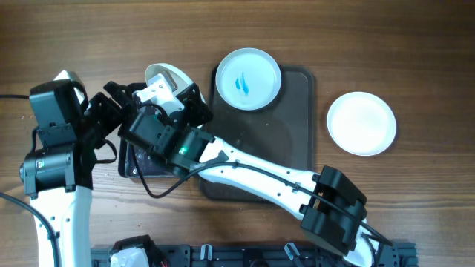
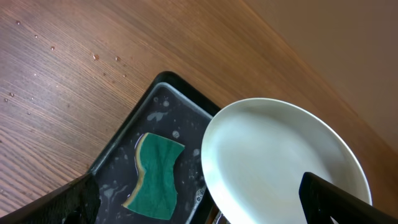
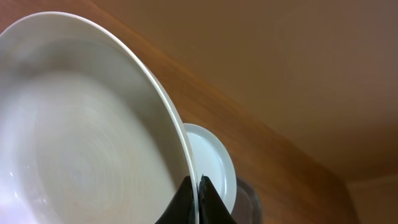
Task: Clean dirty plates on tray and stack at the side
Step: 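Lift the lower plate with the right gripper and tilt it over the basin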
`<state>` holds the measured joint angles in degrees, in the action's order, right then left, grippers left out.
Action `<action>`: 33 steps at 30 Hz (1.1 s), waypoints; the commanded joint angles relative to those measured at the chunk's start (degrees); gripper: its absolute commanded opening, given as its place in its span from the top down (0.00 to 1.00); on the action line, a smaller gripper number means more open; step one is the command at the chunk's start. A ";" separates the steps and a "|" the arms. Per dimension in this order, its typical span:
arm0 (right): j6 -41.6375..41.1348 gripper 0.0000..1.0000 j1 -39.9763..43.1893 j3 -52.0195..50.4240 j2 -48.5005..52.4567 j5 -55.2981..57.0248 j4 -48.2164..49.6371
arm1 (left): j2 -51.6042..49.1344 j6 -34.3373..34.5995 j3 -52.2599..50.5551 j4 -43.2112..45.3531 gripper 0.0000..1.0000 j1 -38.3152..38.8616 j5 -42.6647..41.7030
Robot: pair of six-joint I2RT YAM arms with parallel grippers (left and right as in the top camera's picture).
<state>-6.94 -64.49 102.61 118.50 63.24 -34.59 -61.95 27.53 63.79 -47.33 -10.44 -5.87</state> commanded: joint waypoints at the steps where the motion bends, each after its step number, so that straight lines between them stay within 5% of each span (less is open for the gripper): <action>1: 1.42 0.96 -1.90 1.60 -3.23 2.64 1.18 | 0.35 -0.09 0.74 -0.13 0.00 0.04 -0.52; 33: 8.46 0.96 -2.84 1.60 -3.23 5.01 5.64 | 0.35 -0.09 0.74 -0.13 0.00 0.04 -0.52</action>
<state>1.41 -65.60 102.61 118.50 67.18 -30.35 -61.84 28.21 64.25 -46.96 -10.96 -5.41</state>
